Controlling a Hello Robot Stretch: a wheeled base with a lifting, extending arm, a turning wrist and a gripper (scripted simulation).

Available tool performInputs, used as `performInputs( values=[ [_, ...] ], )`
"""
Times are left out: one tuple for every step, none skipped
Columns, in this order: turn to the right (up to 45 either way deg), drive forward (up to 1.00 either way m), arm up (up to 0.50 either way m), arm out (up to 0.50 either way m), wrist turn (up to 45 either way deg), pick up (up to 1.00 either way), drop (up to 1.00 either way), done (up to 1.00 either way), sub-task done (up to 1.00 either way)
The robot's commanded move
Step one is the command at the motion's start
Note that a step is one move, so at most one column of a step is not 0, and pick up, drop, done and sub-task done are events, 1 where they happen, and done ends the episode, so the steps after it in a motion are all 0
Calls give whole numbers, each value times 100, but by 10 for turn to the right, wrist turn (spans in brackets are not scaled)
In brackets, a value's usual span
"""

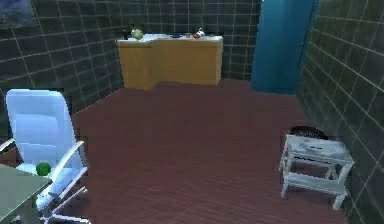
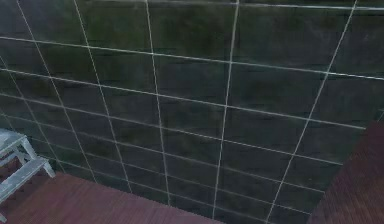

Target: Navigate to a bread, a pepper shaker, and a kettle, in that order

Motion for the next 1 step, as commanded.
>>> performInputs(
  values=[
    [-450,0,0,0,0,0,0,0,0]
  ],
)
